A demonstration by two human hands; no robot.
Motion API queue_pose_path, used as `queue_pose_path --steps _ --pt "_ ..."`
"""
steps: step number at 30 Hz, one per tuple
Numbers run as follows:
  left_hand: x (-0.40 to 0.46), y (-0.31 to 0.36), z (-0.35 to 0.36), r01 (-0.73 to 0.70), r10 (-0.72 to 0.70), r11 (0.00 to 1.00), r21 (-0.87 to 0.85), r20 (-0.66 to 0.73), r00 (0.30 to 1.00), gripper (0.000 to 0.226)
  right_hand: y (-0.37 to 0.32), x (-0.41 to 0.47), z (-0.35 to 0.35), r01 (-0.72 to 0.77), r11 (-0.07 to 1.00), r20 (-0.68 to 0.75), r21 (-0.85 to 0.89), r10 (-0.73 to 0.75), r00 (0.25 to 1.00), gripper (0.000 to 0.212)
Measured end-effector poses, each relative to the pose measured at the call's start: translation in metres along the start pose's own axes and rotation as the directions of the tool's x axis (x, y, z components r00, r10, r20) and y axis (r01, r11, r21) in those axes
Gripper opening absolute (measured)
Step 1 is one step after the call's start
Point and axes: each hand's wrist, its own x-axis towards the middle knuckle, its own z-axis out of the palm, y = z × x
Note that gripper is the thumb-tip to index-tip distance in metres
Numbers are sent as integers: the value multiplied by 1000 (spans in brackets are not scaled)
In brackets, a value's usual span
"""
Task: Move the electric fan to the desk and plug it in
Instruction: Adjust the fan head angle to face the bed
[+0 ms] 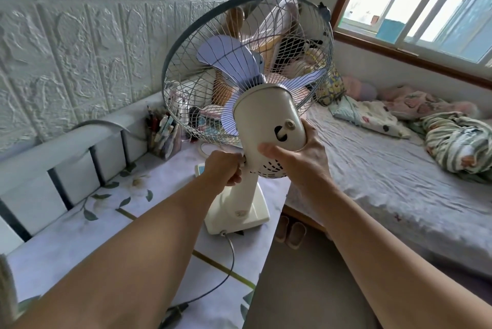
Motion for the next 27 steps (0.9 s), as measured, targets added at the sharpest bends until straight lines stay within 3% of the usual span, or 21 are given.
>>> queue_pose_path --steps 3,5,12,19,27 --pt "-5 9 -2 220 -194 950 -221 134 972 30 1 1 -2 -2 1000 9 10 2 1000 91" --pt "-9 11 -5 266 -227 940 -214 190 955 28 0 2 -3 -4 1000 17 24 3 1000 90" --pt "-1 5 -7 -1 23 983 -183 122 992 8 -1 2 -4 12 1000 15 26 -13 1000 86" --pt "0 2 -6 -5 27 974 -226 96 995 11 -6 7 -1 -41 999 16 34 40 999 91" --pt "2 2 -5 -13 42 971 -238 119 992 29 -21 15 1 -101 995 19 0 101 995 78"
